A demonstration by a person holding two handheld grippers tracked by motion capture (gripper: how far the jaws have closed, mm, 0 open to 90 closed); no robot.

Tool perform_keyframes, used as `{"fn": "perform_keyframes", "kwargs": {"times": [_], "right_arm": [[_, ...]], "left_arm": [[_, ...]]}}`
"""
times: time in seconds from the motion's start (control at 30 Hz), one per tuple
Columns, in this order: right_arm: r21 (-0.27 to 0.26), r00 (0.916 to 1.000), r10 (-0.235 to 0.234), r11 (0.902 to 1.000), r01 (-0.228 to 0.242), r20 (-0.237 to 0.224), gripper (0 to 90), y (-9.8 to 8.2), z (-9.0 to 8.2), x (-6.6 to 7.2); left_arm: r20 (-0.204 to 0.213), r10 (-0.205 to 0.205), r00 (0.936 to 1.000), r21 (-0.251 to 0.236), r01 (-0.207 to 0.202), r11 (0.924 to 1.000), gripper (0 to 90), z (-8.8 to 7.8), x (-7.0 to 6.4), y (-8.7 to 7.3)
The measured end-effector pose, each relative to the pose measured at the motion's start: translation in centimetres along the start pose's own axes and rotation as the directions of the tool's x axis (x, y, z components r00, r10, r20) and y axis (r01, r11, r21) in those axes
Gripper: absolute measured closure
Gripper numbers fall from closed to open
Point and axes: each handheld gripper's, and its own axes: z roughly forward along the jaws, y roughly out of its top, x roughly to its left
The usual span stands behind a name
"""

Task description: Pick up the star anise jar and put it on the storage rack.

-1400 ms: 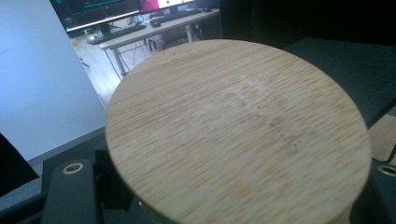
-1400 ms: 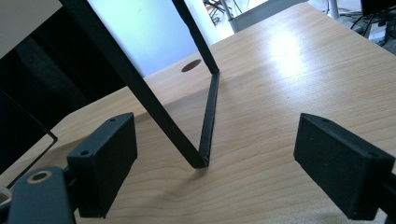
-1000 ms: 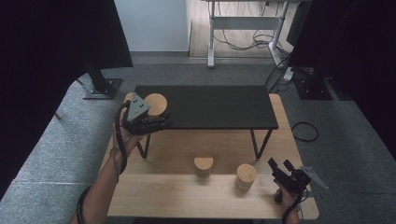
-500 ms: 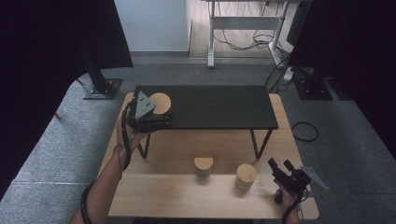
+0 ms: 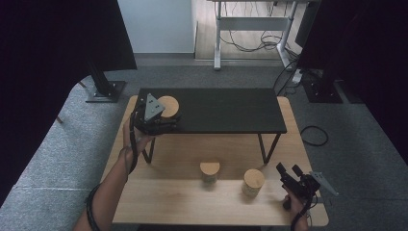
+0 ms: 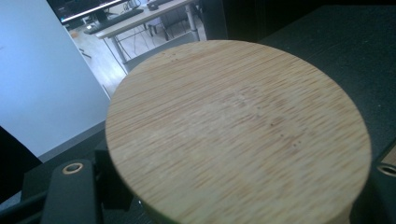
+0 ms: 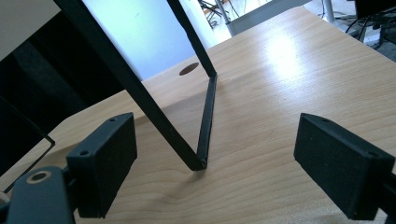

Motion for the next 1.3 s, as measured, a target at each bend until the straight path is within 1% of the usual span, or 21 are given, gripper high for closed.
{"fn": "perform_keyframes", "kwargs": {"times": [0.1,0.2,0.3,0.4,0.47,0.53,0.63,0.73,0.87,1.3], "right_arm": [[-0.001,1.0000,-0.001,1.0000,0.001,0.001,12.8,0.0,0.0,0.0],[0.000,1.0000,0.000,1.0000,0.000,0.001,12.8,0.0,0.0,0.0],[-0.002,1.0000,-0.002,1.0000,0.002,0.002,12.8,0.0,0.0,0.0],[-0.002,1.0000,-0.002,1.0000,0.002,0.002,12.8,0.0,0.0,0.0],[-0.002,1.0000,-0.002,1.0000,0.002,0.001,12.8,0.0,0.0,0.0],[-0.002,1.0000,-0.002,1.0000,0.002,0.001,12.8,0.0,0.0,0.0],[-0.002,1.0000,-0.003,1.0000,0.003,0.002,12.8,0.0,0.0,0.0],[-0.002,1.0000,-0.002,1.0000,0.002,0.002,12.8,0.0,0.0,0.0],[-0.001,1.0000,-0.001,1.0000,0.001,0.002,12.8,0.0,0.0,0.0],[-0.001,1.0000,0.000,1.0000,0.000,0.003,12.8,0.0,0.0,0.0]], "left_arm": [[0.003,-0.008,1.0000,0.002,0.008,1.0000,25.0,0.2,0.0,0.0],[0.003,0.003,1.0000,0.011,-0.003,0.9999,25.0,0.3,0.0,0.1],[0.002,-0.005,1.0000,0.015,0.005,0.9999,25.0,0.4,0.2,0.1],[-0.008,-0.011,0.9999,0.024,0.011,0.9997,24.9,0.5,0.5,0.1],[-0.020,-0.023,0.9995,0.034,0.024,0.9992,24.0,0.6,0.9,0.1],[-0.021,-0.053,0.9984,0.044,0.054,0.9976,23.3,0.7,1.4,0.0],[-0.019,-0.073,0.9971,0.055,0.074,0.9957,22.8,0.8,1.8,-0.1],[-0.025,-0.068,0.9973,0.057,0.070,0.9959,21.4,0.9,1.9,-0.3],[-0.026,-0.082,0.9963,0.054,0.083,0.9950,21.2,0.9,2.0,-0.4],[-0.035,-0.085,0.9958,0.054,0.087,0.9947,20.6,0.8,1.9,-0.4]]}}
